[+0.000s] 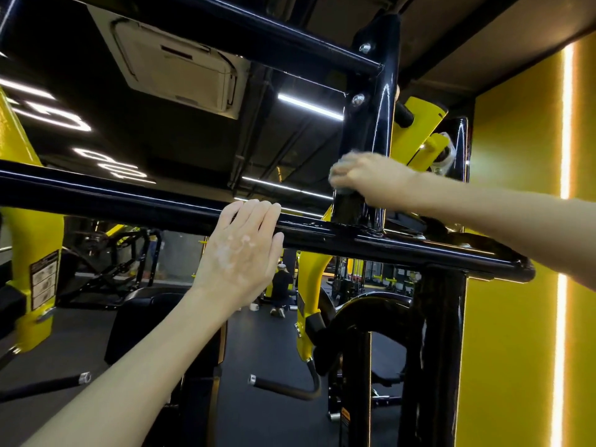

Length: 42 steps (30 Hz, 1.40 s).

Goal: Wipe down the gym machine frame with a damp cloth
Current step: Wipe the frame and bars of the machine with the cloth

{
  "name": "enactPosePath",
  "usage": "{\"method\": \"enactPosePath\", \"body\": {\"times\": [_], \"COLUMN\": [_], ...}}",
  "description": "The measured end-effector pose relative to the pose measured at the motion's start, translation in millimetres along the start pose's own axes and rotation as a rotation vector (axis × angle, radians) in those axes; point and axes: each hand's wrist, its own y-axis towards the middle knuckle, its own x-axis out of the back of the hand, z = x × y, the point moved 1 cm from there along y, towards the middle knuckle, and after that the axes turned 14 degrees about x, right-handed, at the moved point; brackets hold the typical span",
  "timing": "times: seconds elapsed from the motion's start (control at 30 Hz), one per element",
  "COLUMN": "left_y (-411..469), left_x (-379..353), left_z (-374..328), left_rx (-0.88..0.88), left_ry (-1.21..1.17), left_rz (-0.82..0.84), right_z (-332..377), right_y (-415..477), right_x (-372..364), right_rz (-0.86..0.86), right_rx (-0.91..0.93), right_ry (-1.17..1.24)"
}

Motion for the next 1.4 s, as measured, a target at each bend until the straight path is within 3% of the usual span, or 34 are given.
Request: {"method": "enactPosePath", "body": {"times": [0.17, 0.37, 0.53, 0.6, 0.77, 0.9, 1.0, 1.1, 1.17, 1.27, 1.4], "left_y": [1, 2, 4, 5, 1, 1, -1, -7, -12, -16, -19], "left_x": [4, 9, 14, 18, 24, 34, 42, 46, 46, 46, 50], "left_z": [0, -1, 2, 3, 14, 34, 56, 73, 77, 78, 76], "left_rx": [-0.018, -0.004, -0.042, -0.06, -0.014, 0.039, 0.073, 0.116, 0.132, 0.124, 0.119], "left_ry": [0.001, -0.006, 0.021, 0.034, 0.08, 0.129, 0.154, 0.201, 0.228, 0.257, 0.259], "left_rz": [0.019, 0.06, 0.108, 0.127, 0.144, 0.123, 0.111, 0.131, 0.141, 0.14, 0.12], "right_z": [43, 55, 78, 86, 129, 141, 131, 140, 153, 168, 173], "right_y": [-24, -23, -14, -9, 16, 24, -13, -32, -14, 33, 76], "right_x": [-12, -1, -6, -7, 11, 5, -26, -42, -34, -4, 23], "right_rz": [0.059, 0.04, -0.32, -0.393, -0.695, -0.692, -0.642, -0.72, -0.805, -0.909, -0.848], "right_rx": [0.089, -0.106, -0.424, -0.491, -0.393, -0.288, -0.426, -0.685, -0.734, -0.613, -0.455], "right_ry": [0.081, 0.259, 0.674, 0.727, 0.761, 0.657, 0.567, 0.532, 0.502, 0.548, 0.573]}}
